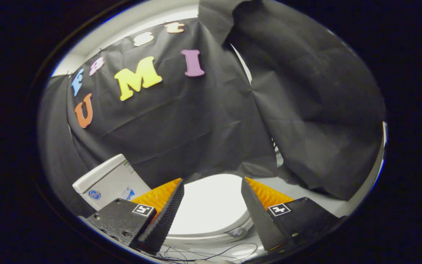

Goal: Open the toilet lid.

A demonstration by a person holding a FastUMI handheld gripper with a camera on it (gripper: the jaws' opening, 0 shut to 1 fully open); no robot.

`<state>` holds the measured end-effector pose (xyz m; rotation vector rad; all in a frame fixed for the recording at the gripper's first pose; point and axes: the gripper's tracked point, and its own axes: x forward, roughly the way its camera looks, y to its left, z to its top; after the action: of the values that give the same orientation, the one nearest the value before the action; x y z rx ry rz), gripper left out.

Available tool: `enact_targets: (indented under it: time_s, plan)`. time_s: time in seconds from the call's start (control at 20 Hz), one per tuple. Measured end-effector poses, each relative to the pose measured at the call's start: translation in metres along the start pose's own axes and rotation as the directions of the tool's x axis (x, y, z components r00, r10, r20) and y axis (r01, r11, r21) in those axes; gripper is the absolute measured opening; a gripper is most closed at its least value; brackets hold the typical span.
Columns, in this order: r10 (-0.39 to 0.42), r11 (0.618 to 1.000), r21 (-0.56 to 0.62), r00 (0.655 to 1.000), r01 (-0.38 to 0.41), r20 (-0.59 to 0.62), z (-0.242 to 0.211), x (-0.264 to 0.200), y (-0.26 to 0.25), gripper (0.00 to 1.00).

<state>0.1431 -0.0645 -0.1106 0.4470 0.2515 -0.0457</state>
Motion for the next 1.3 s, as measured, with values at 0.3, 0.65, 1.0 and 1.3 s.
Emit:
enact_targets:
  time_s: [0.3, 0.65, 1.0, 1.3]
  plan:
    - [0.023, 0.956, 0.292, 0.980, 0.036, -0.196, -0.064, 0.029, -0.041, 1.00]
    - [0.055, 0.872, 0.472, 0.934, 0.127, -0.352, -0.133, 0.040, -0.075, 0.98]
    - [0.090, 0.815, 0.541, 0.878, 0.206, -0.471, -0.184, 0.048, -0.077, 0.94]
    - [0.150, 0.780, 0.596, 0.869, 0.189, -0.472, -0.190, 0.053, -0.071, 0.77]
